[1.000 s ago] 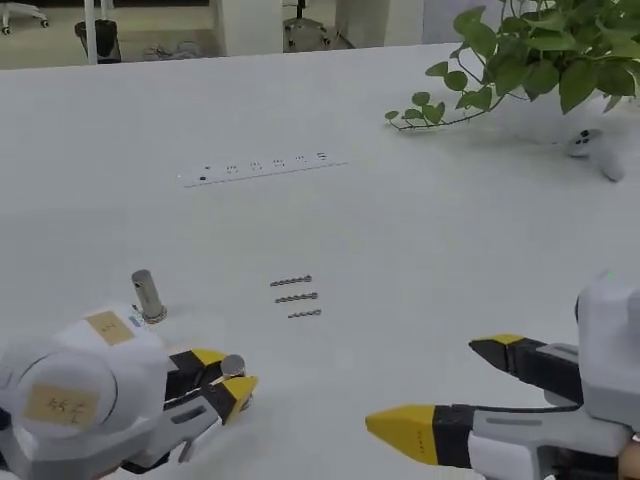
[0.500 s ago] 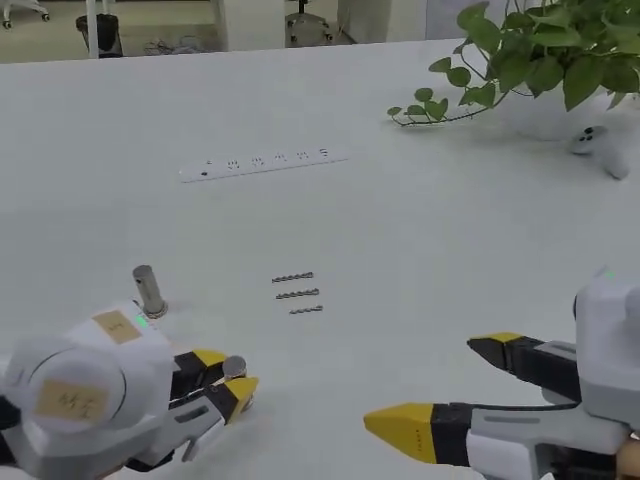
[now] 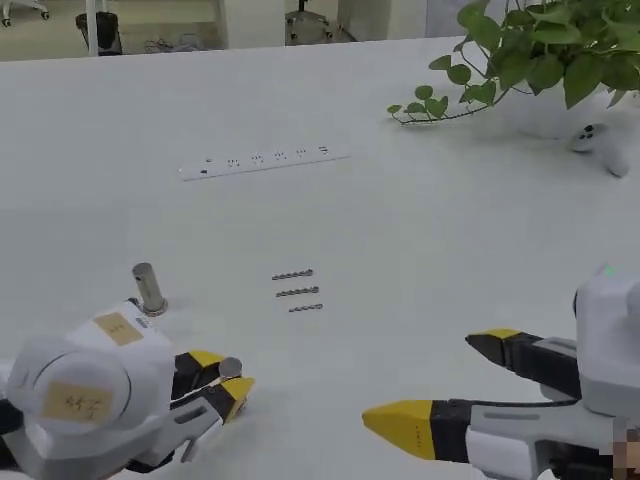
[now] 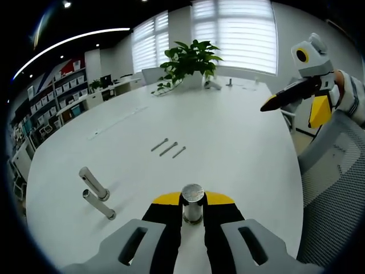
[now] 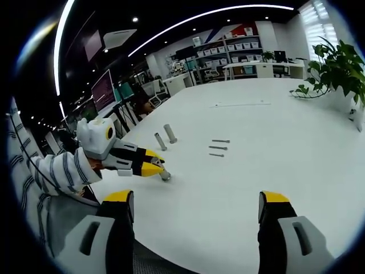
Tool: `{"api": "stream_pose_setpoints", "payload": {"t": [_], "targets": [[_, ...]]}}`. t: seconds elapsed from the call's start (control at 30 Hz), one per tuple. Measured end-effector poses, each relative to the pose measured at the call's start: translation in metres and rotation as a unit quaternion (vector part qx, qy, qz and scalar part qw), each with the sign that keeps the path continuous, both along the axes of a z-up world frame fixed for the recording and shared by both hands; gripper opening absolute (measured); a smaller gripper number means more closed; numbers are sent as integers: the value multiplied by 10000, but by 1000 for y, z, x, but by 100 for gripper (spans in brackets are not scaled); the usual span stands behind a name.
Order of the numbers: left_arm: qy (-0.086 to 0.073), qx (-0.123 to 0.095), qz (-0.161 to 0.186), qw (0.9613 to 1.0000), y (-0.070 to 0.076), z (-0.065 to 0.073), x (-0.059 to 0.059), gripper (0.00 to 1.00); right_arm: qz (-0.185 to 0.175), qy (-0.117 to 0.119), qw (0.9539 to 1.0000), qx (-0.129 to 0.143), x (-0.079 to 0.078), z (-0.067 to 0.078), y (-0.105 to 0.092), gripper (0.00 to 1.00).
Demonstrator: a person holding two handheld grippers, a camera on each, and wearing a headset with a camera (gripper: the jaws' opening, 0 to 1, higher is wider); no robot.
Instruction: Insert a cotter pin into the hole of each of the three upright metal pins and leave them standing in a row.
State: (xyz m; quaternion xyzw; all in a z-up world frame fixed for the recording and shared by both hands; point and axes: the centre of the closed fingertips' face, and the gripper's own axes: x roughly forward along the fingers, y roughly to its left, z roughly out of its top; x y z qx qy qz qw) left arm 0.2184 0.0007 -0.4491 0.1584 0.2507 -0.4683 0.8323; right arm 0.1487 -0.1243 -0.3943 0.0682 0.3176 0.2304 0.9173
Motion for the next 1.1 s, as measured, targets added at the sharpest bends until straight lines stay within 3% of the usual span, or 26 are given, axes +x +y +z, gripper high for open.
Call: {"api": "stream_pose_setpoints", "payload": {"t": [0.17, 0.57, 0.8, 0.93, 1.1], "targets": [[3, -233, 151, 9996, 2, 7, 4, 10, 41, 14, 10000, 7, 0, -2, 2, 89], [-191, -226, 20, 9996, 0, 15, 5, 10, 87, 27, 10000, 11, 2, -2, 5, 89], [-245, -414, -229, 9986, -2, 31, 2, 6, 107, 18, 9999, 8, 3, -2, 6, 89], [-300, -399, -396, 9980, -2, 39, -1, 22, 127, 3, 9999, 15, 4, 0, 8, 89], [-107, -406, -428, 9982, 4, 38, -12, 33, 147, -30, 9999, -16, 4, 2, 9, 88]]}}
